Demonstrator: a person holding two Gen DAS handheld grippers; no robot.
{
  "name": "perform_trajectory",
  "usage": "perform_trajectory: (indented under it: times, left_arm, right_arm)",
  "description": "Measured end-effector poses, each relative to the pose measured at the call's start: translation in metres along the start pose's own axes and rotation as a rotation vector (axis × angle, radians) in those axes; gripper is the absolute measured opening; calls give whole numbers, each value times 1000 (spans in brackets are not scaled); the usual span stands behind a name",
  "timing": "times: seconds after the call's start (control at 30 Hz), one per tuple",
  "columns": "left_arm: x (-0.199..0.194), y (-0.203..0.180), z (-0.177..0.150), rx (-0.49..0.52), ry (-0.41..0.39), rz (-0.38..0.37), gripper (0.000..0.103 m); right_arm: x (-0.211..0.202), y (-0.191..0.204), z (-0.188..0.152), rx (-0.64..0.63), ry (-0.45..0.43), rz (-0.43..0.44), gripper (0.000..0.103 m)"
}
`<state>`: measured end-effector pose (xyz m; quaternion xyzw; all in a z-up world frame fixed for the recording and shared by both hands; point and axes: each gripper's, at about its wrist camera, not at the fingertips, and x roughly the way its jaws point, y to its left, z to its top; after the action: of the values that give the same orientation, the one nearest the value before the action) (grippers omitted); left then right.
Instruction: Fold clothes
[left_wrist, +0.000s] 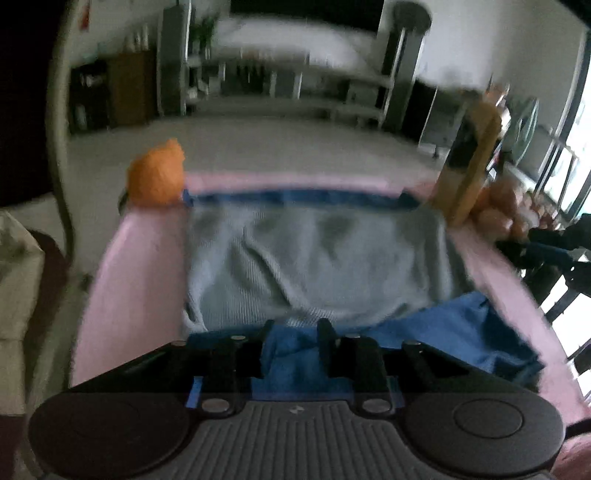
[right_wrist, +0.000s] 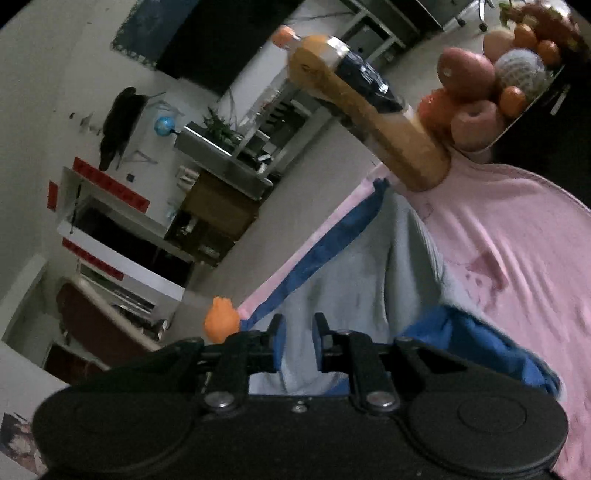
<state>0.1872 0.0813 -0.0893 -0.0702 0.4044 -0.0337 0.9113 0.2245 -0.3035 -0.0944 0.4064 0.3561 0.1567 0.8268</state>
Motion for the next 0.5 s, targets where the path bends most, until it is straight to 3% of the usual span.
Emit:
perform_trajectory:
  times: [0.07, 0.17, 0.33, 0.37, 0.43, 0.5]
  left_arm:
    - [25, 7, -2, -29, 47, -7, 10]
    - [43, 21, -9, -118, 73, -43, 10]
    - [67, 15, -12, -91, 135, 11, 12]
    - [70, 15, -14, -86, 137, 23, 17]
    - [75, 16, -17, -88, 141, 38, 17]
    - [77, 21, -17, -120, 145, 23, 17]
  right_arm:
    - [18, -25, 1, 49, 18, -57, 17]
    - [45, -69, -4, 181, 92, -193, 12]
    - [70, -73, 2, 129, 136, -185, 12]
    - [76, -77, 1, 137, 155, -191, 12]
    - [87, -88, -1, 129, 185, -260, 0]
    - [88, -97, -3, 165, 184, -254, 0]
